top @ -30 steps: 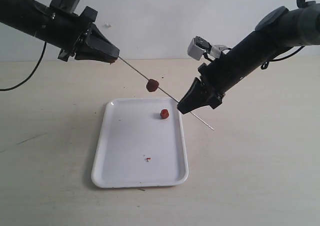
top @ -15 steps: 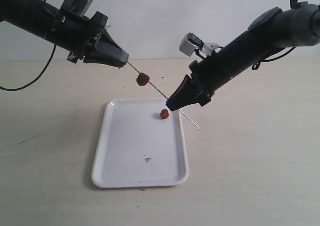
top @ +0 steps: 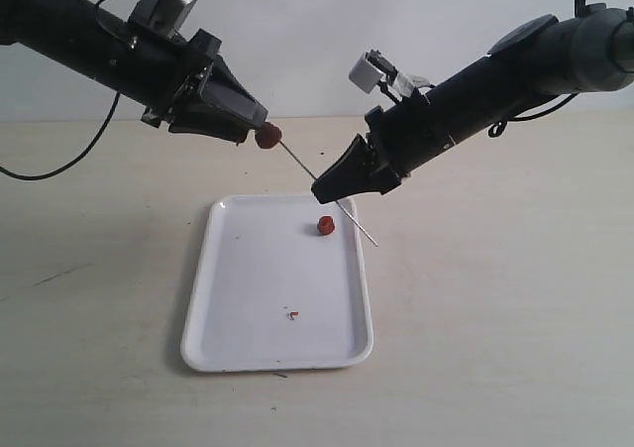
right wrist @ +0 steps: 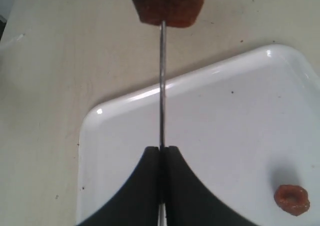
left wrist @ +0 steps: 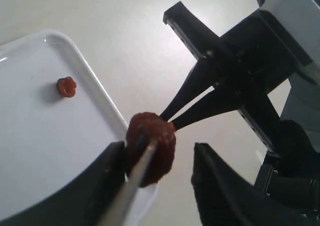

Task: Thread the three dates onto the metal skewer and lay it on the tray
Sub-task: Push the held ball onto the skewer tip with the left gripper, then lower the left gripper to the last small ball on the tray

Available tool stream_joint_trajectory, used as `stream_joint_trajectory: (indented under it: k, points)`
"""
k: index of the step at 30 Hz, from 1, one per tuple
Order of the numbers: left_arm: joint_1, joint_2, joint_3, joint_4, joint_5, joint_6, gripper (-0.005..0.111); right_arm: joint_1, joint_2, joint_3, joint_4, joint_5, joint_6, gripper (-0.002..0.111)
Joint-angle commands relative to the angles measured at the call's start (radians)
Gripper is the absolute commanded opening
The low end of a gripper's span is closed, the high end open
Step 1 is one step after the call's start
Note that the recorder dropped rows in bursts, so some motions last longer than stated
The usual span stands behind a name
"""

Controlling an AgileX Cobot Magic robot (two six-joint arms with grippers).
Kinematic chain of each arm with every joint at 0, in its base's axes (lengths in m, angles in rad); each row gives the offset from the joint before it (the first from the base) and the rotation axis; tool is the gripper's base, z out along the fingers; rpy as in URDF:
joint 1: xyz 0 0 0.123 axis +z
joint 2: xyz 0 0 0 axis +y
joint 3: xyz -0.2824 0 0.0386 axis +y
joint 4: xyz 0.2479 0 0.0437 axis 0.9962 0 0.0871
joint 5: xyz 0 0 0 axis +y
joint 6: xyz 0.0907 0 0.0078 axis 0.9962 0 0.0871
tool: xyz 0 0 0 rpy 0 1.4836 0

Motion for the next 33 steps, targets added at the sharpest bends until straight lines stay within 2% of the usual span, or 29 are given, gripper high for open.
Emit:
stream_joint_trajectory:
  k: [1,20,24,30,33]
  points:
    - [-0.003,-0.002,0.002,-0.005,0.004,0.012,0.045,0.003,-0.004,-0.003,0.023,-0.002,-0.006,0.0]
    - [0.095,-0.007,0.002,-0.056,0.004,0.122,0.045,0.001,-0.004,-0.003,-0.036,-0.076,0.08,0.0]
    - [0.092,-0.007,0.002,-0.041,0.004,0.177,0.045,0.001,-0.022,-0.003,-0.1,-0.207,0.292,0.0]
    - [0.081,-0.007,0.002,-0.021,0.004,0.216,0.045,-0.004,-0.064,-0.003,-0.361,-0.34,0.655,0.0]
    - [0.052,-0.007,0.002,0.08,-0.085,0.092,0.045,-0.032,-0.072,-0.003,-0.47,-0.34,0.823,0.0]
